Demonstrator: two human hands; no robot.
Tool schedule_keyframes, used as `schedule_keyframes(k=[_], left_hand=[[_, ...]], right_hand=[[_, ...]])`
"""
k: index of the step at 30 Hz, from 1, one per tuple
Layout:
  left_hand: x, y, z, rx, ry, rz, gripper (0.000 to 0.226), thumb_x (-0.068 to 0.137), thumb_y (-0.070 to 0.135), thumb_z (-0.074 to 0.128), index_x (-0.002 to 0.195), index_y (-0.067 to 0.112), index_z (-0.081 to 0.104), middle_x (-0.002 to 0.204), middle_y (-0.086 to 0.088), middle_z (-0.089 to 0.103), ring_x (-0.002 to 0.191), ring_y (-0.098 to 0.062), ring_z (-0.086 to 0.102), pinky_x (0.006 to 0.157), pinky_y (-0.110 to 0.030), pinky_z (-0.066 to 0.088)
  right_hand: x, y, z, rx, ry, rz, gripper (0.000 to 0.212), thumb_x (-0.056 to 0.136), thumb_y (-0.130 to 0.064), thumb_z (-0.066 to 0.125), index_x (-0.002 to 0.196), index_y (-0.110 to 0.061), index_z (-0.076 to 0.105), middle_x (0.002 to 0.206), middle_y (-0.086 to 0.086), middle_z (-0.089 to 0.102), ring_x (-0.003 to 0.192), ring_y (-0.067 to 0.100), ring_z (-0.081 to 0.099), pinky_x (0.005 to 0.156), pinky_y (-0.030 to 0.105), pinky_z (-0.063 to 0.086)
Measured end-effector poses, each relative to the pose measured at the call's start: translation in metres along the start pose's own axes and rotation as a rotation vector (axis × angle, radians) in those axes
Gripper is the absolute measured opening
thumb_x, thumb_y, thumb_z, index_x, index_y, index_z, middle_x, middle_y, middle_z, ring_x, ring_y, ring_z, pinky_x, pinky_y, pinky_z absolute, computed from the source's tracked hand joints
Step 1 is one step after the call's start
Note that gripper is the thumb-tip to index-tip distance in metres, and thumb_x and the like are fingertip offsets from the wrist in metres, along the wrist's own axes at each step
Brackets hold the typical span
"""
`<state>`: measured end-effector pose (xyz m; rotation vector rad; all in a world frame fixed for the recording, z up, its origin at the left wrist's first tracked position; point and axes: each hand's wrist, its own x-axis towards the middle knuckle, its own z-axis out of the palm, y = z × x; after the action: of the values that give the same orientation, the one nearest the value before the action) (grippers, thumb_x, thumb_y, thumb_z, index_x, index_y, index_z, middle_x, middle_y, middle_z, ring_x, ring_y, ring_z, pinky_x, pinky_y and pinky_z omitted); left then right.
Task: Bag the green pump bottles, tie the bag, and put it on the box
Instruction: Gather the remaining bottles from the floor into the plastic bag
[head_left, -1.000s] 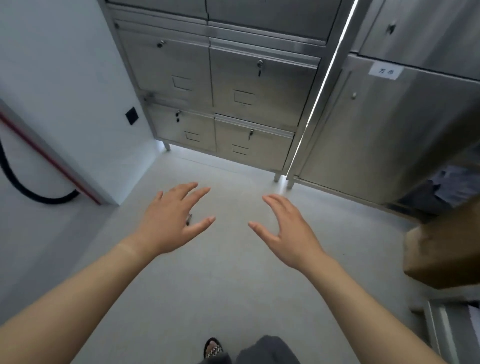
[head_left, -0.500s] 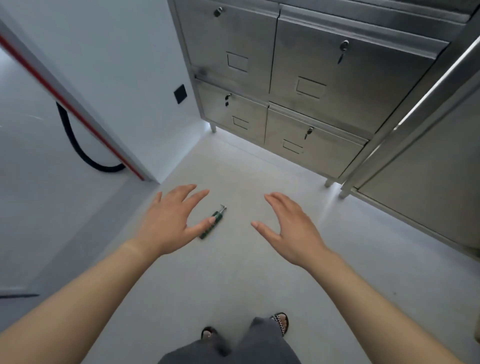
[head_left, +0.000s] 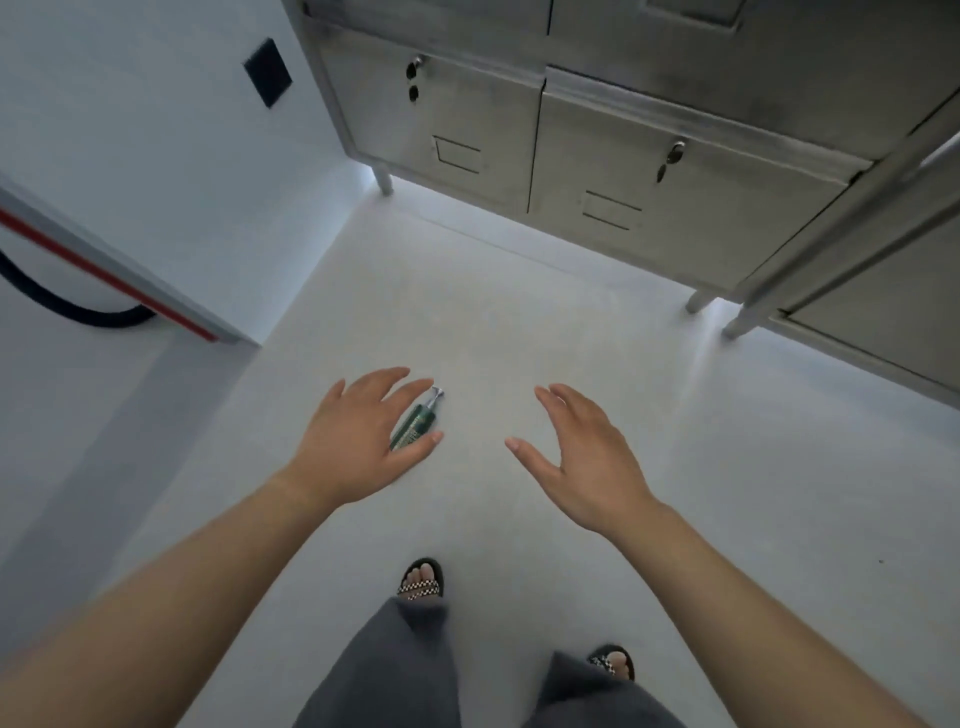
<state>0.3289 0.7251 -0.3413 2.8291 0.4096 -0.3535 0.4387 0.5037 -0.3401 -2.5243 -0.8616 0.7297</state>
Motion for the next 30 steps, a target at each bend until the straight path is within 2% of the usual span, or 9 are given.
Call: schedule_keyframes(k=[5,10,15,18,20,24,30], left_hand=[[0.056,-0.069,0.164,-0.073,-0.011,-0.043,0.072,0.078,0.071,0.026,0.134,0.029,0.045,0.14,-0.005,0.047,0.129,-0.024,0.042,0.103,-0.042,0.038],[0.115,-0.121,0.31,-0.006,-0.018,0.032,0.071,0.078,0.069,0.029,0.132,0.027,0.047,0.138,-0.002,0.049,0.125,-0.023,0.047,0.095,-0.039,0.042],[0.162,-0.163,0.42,0.032,-0.008,-0.033,0.081,0.072,0.073,0.022,0.137,0.029,0.039,0.147,-0.002,0.039,0.133,-0.022,0.037,0.103,-0.042,0.037],[0.181,-0.186,0.462,0.078,0.004,-0.056,0.084,0.071,0.074,0.02,0.14,0.028,0.034,0.15,-0.002,0.031,0.135,-0.022,0.033,0.104,-0.045,0.036],[0.187,-0.198,0.48,0.086,0.015,-0.077,0.083,0.073,0.073,0.025,0.141,0.026,0.032,0.152,-0.003,0.027,0.135,-0.024,0.033,0.104,-0.045,0.037],[0.184,-0.215,0.502,-0.034,0.012,-0.148,0.076,0.082,0.054,0.054,0.144,0.027,0.021,0.155,-0.001,0.016,0.133,-0.028,0.032,0.101,-0.046,0.041],[0.18,-0.23,0.523,-0.104,0.039,-0.148,0.078,0.08,0.035,0.061,0.144,0.033,0.015,0.151,-0.003,0.02,0.118,-0.035,0.045,0.092,-0.049,0.047]], right_hand=[[0.085,0.072,0.141,-0.018,-0.078,0.003,0.072,0.088,-0.058,0.044,0.145,-0.021,0.021,0.154,0.001,0.024,0.141,0.017,0.019,0.112,0.034,0.023],[0.158,0.142,0.268,-0.039,-0.077,-0.012,0.072,0.087,-0.059,0.045,0.145,-0.023,0.021,0.154,-0.001,0.02,0.142,0.017,0.017,0.111,0.035,0.023],[0.214,0.194,0.362,-0.055,-0.042,-0.017,0.072,0.086,-0.059,0.046,0.144,-0.023,0.022,0.154,0.0,0.02,0.141,0.02,0.019,0.111,0.038,0.026],[0.236,0.211,0.406,-0.057,-0.033,-0.017,0.072,0.085,-0.059,0.047,0.143,-0.025,0.022,0.154,0.0,0.02,0.141,0.021,0.019,0.111,0.039,0.027],[0.246,0.216,0.431,-0.068,-0.03,-0.022,0.072,0.085,-0.059,0.048,0.143,-0.025,0.024,0.153,0.0,0.021,0.14,0.022,0.021,0.11,0.04,0.028],[0.254,0.21,0.465,-0.052,-0.046,-0.006,0.072,0.084,-0.058,0.05,0.142,-0.023,0.026,0.152,0.003,0.024,0.139,0.024,0.024,0.11,0.041,0.029],[0.26,0.209,0.483,-0.08,-0.006,0.016,0.072,0.084,-0.055,0.052,0.143,-0.022,0.026,0.153,0.004,0.023,0.14,0.026,0.021,0.112,0.043,0.026]])
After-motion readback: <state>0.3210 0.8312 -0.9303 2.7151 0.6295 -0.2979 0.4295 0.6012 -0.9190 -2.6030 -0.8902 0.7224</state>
